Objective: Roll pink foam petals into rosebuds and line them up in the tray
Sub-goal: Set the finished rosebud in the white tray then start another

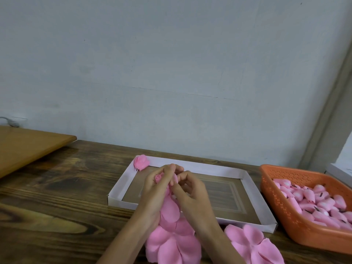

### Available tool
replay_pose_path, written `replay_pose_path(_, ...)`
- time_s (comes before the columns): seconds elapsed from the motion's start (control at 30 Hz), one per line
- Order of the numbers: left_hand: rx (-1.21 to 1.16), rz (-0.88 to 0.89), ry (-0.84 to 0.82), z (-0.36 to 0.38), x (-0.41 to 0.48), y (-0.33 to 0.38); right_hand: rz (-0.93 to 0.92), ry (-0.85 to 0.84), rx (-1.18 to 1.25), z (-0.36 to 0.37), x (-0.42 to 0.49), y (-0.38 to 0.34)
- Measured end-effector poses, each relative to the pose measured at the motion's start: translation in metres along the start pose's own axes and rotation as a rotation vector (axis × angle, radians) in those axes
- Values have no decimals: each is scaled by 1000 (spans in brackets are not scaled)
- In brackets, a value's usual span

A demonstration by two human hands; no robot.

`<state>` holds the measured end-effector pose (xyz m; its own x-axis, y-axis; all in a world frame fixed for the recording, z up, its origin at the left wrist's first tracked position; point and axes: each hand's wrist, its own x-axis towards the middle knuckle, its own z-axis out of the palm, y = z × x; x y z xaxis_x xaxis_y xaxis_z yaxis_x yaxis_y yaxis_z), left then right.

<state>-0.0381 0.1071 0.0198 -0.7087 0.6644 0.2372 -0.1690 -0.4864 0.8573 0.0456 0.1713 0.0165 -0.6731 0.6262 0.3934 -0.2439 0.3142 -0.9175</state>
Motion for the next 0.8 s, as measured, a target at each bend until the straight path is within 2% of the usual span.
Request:
replay_pose_path(0.17,66,108,-48,-2,3,-2,-82,-14,-51,-1,0,-2)
replay_pose_path(0.53,123,140,-46,-7,4,-3,-119,-190,-26,-8,0,-9)
replay_pose_path(0.7,114,112,-60,-3,2,0,-152,-132,-44,-7,0,-5)
replay_pose_path(0.8,26,106,-150,-6,1,3,-166,-106,-30,-7,1,-5)
